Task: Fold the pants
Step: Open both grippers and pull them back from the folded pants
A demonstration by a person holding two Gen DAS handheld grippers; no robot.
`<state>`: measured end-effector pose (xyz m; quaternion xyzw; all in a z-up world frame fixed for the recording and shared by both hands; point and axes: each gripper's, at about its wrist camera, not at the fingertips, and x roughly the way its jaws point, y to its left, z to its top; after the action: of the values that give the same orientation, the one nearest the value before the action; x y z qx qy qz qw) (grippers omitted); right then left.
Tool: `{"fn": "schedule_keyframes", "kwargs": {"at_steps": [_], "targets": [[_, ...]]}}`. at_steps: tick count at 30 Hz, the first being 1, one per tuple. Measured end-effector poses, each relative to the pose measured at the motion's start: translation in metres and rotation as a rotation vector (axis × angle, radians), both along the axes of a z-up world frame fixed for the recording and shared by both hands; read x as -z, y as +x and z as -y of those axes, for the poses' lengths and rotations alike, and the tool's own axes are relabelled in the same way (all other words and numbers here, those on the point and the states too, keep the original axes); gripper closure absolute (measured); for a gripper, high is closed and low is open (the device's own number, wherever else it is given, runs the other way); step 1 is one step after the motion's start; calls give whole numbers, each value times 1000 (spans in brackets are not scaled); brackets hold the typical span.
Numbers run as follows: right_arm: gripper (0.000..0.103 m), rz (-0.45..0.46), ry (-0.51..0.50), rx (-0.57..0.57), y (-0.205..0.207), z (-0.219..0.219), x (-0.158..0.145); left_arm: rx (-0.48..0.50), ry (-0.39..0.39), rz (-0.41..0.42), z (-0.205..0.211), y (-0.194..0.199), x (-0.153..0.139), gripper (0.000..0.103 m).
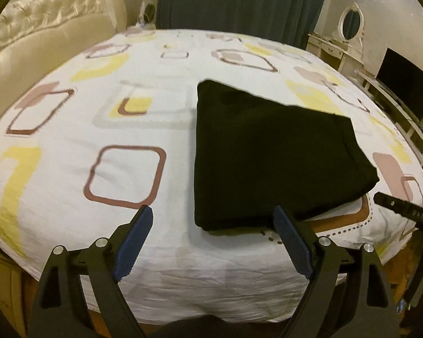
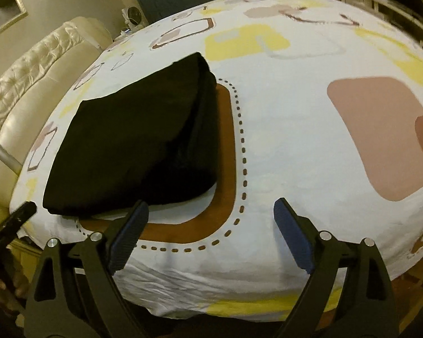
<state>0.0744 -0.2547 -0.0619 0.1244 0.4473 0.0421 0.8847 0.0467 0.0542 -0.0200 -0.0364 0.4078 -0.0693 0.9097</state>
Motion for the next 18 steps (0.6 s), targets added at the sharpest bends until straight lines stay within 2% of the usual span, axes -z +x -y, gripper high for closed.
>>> {"fn": "schedule_keyframes", "kwargs": {"at_steps": [4,7,12,18], "targets": [[12,34,-83,-23,-7,-15,-9,-40,1,29,1,-8,-9,17],[11,62,-130,-36,-11,-23,-15,-54,40,69,3,-14,-16,17],[9,114,-134,-40,-20,-25,-23,-67,32,76,0,-23,-19,17],[8,118,-128,-48,-21,-28,-21,-68,23,85,1,-22,-22,17]]}}
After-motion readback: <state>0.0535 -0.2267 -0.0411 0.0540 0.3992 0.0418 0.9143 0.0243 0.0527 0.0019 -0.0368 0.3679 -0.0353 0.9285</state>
